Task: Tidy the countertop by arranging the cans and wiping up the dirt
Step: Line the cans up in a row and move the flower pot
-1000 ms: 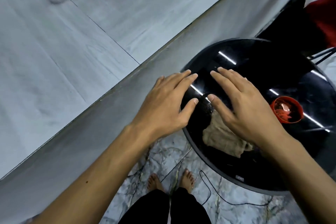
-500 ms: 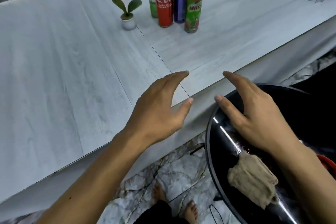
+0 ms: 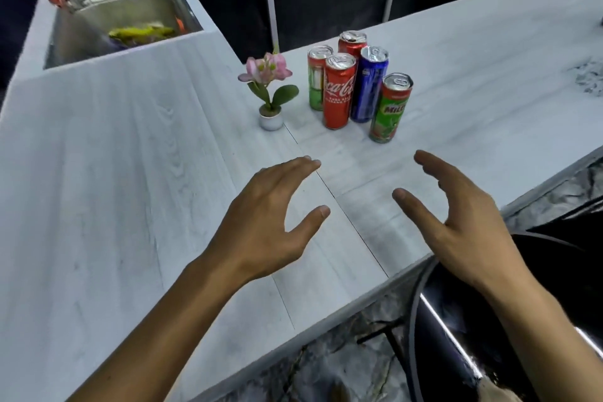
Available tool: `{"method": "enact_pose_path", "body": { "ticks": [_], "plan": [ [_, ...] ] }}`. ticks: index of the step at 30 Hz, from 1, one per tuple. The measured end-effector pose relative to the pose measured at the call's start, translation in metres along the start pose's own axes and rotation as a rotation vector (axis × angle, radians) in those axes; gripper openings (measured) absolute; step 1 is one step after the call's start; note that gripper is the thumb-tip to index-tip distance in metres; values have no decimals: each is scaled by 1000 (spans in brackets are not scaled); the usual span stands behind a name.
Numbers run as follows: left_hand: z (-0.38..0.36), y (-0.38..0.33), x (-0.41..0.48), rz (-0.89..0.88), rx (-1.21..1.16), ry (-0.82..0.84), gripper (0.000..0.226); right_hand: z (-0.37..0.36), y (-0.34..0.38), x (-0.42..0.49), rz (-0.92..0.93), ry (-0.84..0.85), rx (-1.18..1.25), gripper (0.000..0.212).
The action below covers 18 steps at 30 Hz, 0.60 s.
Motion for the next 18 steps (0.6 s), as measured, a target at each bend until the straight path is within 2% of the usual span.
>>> {"method": "enact_pose_path", "body": {
  "ticks": [11,18],
  "plan": [
    [-49,22,62,-6,-25,14,72,-49,-41,80,-71,8,-13,81],
    [-79,26,83,-4,-59,26,67,-68,-63,113,-114,33,-5,91]
  ]
}}
Point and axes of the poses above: each hand's wrist, its own x-axis towards the middle knuckle, its own z-axis out of the back of the hand, y = z × x, the point moved 1 cm from there along x, towards the middle knuckle, and after that the axes turned 15 degrees about -y, right-handed, at the moved point
